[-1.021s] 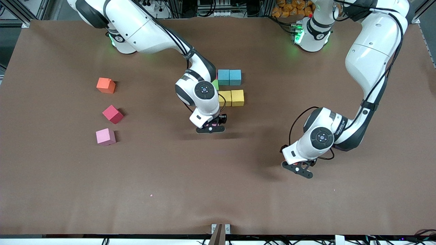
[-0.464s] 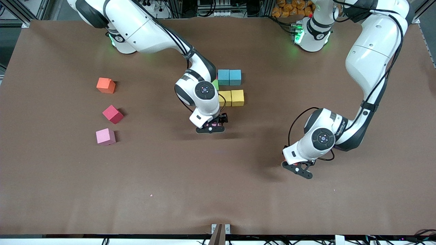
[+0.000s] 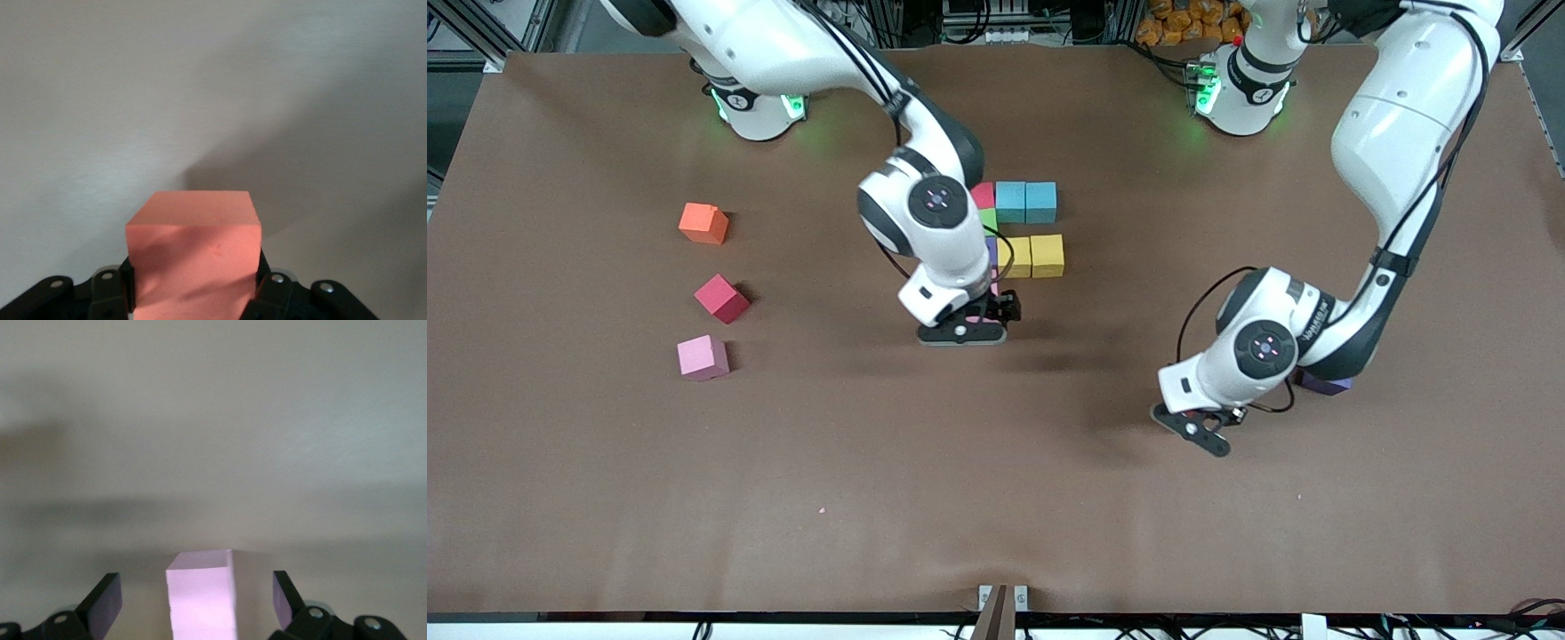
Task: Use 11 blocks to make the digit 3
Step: 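Carry orange-red to the pattern with the left gripper while the right gripper withdraws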
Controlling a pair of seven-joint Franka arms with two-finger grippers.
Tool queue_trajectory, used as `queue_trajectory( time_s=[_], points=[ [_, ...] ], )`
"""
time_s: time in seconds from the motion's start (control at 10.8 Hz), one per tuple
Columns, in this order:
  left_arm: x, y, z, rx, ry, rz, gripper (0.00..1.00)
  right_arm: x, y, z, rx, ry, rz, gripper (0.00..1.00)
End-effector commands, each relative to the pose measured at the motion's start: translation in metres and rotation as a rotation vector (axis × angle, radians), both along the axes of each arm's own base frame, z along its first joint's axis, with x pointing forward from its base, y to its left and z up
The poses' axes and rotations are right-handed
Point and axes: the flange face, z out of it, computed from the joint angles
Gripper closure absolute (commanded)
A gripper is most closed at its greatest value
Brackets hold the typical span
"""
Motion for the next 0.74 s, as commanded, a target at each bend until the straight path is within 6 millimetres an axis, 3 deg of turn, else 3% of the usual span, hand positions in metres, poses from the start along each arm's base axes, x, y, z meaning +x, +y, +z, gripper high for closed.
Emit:
queue_trajectory(
  time_s=[0.0,0.19,0.28,0.46,0.56,0.65],
  points=[
    [-0.04,-0.039,0.019,0.001,0.017,-0.107,0.56,0.006,-0.066,0.063,-0.001,-0.025,-0.052,0.0],
    [-0.064,-0.084,0.022,0.005,0.009,-0.222,0.56,0.025,-0.137,0.102,-0.009,-0.077,-0.066,0.0],
    [-0.08,-0.117,0.025,0.015,-0.009,-0.297,0.57,0.029,-0.163,0.124,-0.028,-0.086,-0.031,0.0],
    [-0.093,-0.145,0.023,0.064,-0.046,-0.515,0.58,0.025,-0.224,0.172,-0.058,-0.059,0.005,0.0],
    [-0.102,-0.167,0.029,0.057,-0.056,-0.62,0.63,0.02,-0.263,0.193,-0.089,-0.011,0.025,0.0],
    [-0.106,-0.18,0.032,0.046,-0.061,-0.655,0.63,0.016,-0.295,0.21,-0.094,0.027,0.038,0.0]
  ],
)
